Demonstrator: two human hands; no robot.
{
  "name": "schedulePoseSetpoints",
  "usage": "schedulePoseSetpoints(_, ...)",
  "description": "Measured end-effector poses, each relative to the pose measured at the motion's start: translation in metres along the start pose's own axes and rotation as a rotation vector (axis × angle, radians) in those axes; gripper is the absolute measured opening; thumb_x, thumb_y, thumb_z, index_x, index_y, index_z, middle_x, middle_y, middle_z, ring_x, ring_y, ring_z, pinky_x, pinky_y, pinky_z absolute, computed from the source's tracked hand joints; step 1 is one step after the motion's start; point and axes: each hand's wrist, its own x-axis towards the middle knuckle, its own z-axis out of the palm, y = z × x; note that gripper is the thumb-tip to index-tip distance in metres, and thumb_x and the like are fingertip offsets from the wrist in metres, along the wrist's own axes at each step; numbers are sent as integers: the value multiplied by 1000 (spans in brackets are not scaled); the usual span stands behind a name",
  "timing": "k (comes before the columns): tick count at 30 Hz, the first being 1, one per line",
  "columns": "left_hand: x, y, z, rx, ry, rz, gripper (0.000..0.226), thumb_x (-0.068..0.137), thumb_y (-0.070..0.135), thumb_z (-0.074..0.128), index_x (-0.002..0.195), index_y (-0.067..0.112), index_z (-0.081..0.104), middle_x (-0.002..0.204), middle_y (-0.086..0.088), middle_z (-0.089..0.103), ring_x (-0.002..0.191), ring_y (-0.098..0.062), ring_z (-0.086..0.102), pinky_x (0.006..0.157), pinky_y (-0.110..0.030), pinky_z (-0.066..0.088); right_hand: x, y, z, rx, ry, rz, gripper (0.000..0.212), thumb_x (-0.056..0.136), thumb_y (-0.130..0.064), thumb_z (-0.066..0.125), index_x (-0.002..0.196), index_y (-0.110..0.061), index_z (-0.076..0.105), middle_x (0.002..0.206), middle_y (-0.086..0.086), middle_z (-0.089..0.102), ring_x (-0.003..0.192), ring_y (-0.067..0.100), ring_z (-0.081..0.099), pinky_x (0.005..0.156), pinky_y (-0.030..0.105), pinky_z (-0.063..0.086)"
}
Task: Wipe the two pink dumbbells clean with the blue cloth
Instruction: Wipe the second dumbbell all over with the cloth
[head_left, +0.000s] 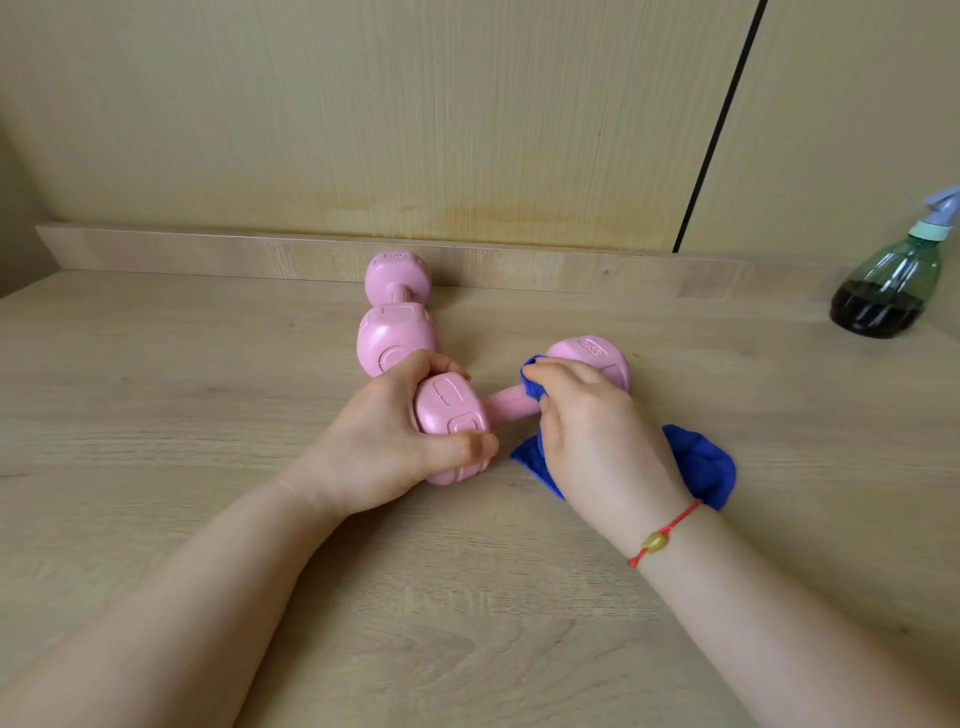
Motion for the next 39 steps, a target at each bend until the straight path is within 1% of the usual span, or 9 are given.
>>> schedulePoseSetpoints(3, -1, -1, 1, -5, 15, -8, 60, 55, 41, 79, 108, 26, 57, 81, 21, 64, 72, 5, 59, 66, -10, 48, 9, 7, 4, 187, -78, 90, 32, 96, -5, 46, 119, -16, 64, 119, 4, 64, 105, 27, 60, 88, 44, 50)
schedulePoseSetpoints(7, -1, -1, 4, -12, 44, -9, 55, 55, 36, 80, 104, 25, 58, 76, 16, 64, 70, 3, 59, 64, -13, 50, 9, 5, 6, 196, -92, 4, 34, 93, -9, 43, 118, -15, 64, 116, 2, 62, 104, 21, 58, 87, 42, 48)
schedulePoseSetpoints(13, -1, 0, 5, -21, 35, -4, 62, 47, 52, 75, 101, 28, 57, 85, 9, 71, 76, -8, 67, 69, -21, 55, 0, -4, 3, 367, -151, -167, 38, 93, -10, 43, 123, -18, 65, 125, -8, 61, 113, 9, 58, 95, 31, 48)
schedulePoseSetpoints(17, -1, -1, 3, -2, 20, -20, 60, 51, 49, 79, 104, 30, 57, 86, 11, 71, 77, -5, 67, 67, -18, 54, -7, 0, -1, 296, -54, -245, 42, 87, -6, 50, 120, -21, 70, 129, -9, 64, 117, 6, 61, 97, 30, 50)
schedulePoseSetpoints(21, 1, -2, 2, -5, 23, -23, 54, 54, 43, 79, 102, 30, 58, 87, 15, 69, 74, 2, 63, 64, -12, 49, -20, 5, -5, 138, 15, -331, 47, 85, -13, 42, 121, -23, 70, 133, -13, 61, 111, 3, 64, 83, 31, 57)
schedulePoseSetpoints(26, 2, -4, 1, -7, 59, -45, 65, 51, 44, 78, 110, 29, 57, 86, 15, 69, 76, 2, 64, 64, -13, 50, -20, -5, -1, -73, -64, -308, 60, 82, -17, 29, 135, -27, 56, 146, -20, 46, 84, 18, 71, 53, 33, 56)
schedulePoseSetpoints(30, -1, -3, 2, 6, 81, -31, 67, 54, 37, 78, 117, 25, 55, 84, 10, 69, 73, 2, 64, 62, -12, 51, -13, -10, 2, -69, -126, -221, 58, 86, -14, 42, 140, -35, 44, 148, -26, 37, 96, 18, 67, 52, 33, 52)
schedulePoseSetpoints(36, -2, -4, 3, 48, 97, -43, 75, 46, 55, 72, 114, 28, 55, 86, 11, 69, 75, 4, 63, 63, -10, 48, -7, -11, 6, -250, 31, -215, 53, 75, -18, 39, 121, -24, 64, 126, -12, 63, 52, 20, 64, 40, 21, 33)
schedulePoseSetpoints(39, -1, -6, 1, 113, 124, -36, 74, 44, 63, 67, 111, 33, 55, 90, 13, 67, 80, 8, 60, 62, -4, 43, -6, 0, 2, -312, 105, -201, 49, 66, -11, 66, 114, -20, 69, 119, -8, 69, 49, 20, 64, 39, 20, 35)
